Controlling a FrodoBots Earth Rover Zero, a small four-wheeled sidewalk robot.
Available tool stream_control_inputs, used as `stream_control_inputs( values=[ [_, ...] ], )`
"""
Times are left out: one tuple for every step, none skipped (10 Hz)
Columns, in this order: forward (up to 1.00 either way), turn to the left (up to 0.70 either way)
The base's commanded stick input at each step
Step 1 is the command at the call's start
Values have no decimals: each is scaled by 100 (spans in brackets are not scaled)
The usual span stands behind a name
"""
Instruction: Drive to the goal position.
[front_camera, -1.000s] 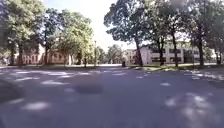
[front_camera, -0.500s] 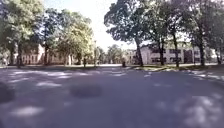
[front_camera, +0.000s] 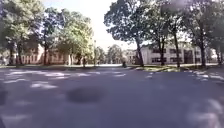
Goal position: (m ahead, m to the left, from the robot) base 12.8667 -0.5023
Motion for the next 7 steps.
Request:
stream_control_inputs(
  values=[
    [45, 0],
    [45, 0],
    [45, 0],
    [45, 0],
    [45, 0],
    [45, 0],
    [45, 0]
  ],
)
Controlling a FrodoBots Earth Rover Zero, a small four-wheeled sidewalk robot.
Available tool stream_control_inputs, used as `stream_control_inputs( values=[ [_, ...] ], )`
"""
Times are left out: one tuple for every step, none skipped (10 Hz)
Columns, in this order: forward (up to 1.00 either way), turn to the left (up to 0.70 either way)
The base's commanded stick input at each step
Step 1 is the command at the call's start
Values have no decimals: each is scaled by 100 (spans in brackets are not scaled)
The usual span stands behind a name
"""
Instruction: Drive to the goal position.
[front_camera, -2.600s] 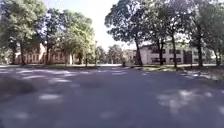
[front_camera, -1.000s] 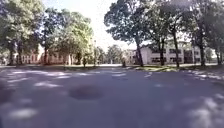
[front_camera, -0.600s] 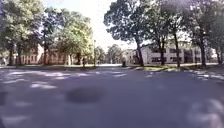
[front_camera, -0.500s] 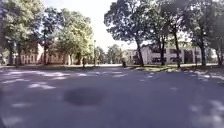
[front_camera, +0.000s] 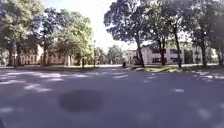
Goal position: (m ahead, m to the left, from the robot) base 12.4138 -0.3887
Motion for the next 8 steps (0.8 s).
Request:
stream_control_inputs(
  values=[
    [45, 0],
    [45, 0],
    [45, 0],
    [45, 0],
    [45, 0],
    [45, 0],
    [45, 0],
    [45, 0]
  ],
)
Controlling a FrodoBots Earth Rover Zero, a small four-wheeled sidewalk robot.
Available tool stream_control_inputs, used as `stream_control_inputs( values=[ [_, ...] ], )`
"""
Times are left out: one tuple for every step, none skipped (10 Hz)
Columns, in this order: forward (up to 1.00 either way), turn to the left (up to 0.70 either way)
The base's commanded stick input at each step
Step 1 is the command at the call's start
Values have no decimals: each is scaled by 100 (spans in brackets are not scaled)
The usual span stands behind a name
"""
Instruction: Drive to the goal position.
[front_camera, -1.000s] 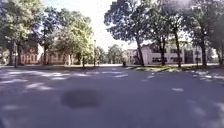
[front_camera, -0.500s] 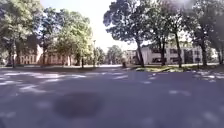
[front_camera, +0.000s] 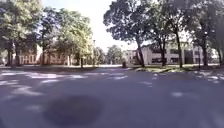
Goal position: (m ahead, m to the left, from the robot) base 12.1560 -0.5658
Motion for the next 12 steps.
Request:
stream_control_inputs(
  values=[
    [45, 0],
    [45, 0],
    [45, 0],
    [45, 0],
    [45, 0],
    [45, 0],
    [45, 0],
    [45, 0],
    [45, 0],
    [45, 0],
    [45, 0],
    [45, 0]
  ],
)
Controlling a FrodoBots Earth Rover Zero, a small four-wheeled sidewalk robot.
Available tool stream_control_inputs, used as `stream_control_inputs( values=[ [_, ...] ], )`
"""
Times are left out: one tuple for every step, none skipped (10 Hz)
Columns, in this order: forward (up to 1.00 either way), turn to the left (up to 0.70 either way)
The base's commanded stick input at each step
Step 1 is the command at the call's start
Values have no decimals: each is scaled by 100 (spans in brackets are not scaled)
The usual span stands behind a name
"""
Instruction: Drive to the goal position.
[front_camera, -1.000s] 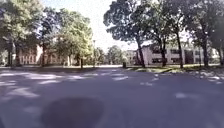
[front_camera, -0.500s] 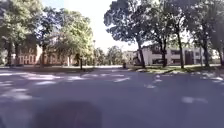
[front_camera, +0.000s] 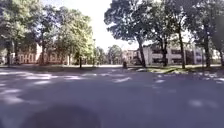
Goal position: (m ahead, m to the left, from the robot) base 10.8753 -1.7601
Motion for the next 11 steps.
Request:
stream_control_inputs(
  values=[
    [45, 0],
    [45, 0],
    [45, 0],
    [45, 0],
    [45, 0],
    [45, 0],
    [45, 0],
    [45, 0],
    [45, 0],
    [45, 0],
    [45, 0]
  ],
)
